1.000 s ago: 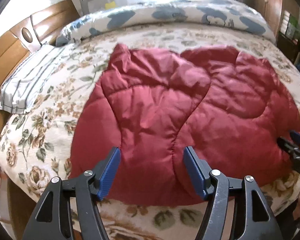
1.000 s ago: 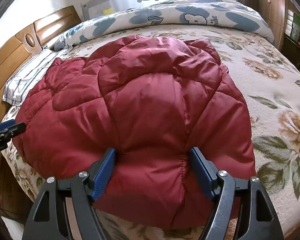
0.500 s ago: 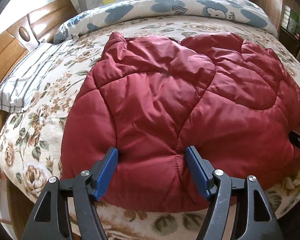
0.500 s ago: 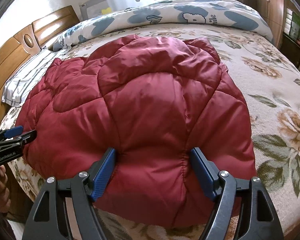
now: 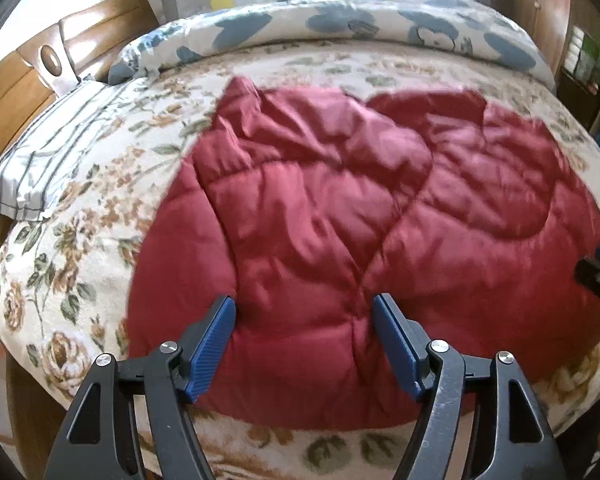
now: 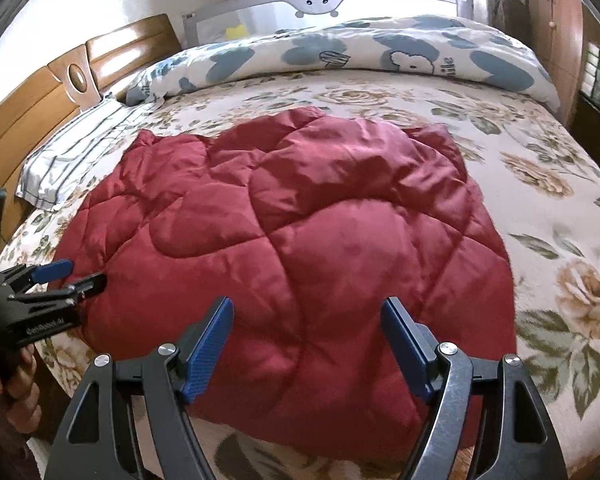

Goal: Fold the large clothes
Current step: 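Press and smooth the folded jacket bundle with both open grippers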

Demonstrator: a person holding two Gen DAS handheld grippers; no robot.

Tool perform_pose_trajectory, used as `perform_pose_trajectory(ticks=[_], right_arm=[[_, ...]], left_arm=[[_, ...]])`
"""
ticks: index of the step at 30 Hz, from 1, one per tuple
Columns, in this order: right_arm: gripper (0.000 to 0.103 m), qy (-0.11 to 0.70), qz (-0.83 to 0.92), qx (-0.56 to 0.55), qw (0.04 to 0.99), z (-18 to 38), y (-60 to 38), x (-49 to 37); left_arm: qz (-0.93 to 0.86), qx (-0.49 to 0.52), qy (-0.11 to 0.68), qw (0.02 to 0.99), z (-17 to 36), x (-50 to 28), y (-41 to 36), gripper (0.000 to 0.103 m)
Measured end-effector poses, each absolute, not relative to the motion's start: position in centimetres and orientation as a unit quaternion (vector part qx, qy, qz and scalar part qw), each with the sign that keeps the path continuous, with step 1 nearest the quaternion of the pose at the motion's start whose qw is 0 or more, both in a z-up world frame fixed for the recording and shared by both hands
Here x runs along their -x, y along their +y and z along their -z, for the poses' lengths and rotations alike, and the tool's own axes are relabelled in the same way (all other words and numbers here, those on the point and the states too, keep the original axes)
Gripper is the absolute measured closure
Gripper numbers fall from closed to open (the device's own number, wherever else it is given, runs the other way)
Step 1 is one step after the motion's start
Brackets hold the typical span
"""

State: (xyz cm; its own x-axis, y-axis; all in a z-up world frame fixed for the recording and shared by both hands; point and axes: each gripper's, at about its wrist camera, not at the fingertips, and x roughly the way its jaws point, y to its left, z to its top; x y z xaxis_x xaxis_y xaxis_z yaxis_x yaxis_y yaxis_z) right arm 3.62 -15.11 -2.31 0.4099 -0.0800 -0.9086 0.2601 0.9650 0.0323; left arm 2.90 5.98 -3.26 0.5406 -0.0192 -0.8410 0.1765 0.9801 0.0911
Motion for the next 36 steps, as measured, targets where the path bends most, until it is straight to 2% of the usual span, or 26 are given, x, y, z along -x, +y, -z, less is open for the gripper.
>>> perform_pose_trajectory(ticks=[5,10,13,36], right_arm=[[0.026,0.537,0.106,-0.091,0.832,2.5,-15.6,-6.0],[0.025,0.552,0.121,-0.091,0.82,4.4,-17.2,-8.3],[0.019,0.556,0.129,-0.098,0.815,5.4,-18.5,-9.2],[0.018,0.551,0.181,-0.11,0.807,7.9,-21.4,-11.3]], left_arm=[[0.036,-0.09,0.473,0.876,2.7,-5.7,5.9,0.032],[0.025,-0.097,0.491,0.865,4.4,-9.1,5.3,0.029],[0.02,-0.104,0.495,0.863,5.3,-10.4,5.2,0.026],[0.013,-0.091,0.498,0.862,7.4,-13.3,5.1,0.017]])
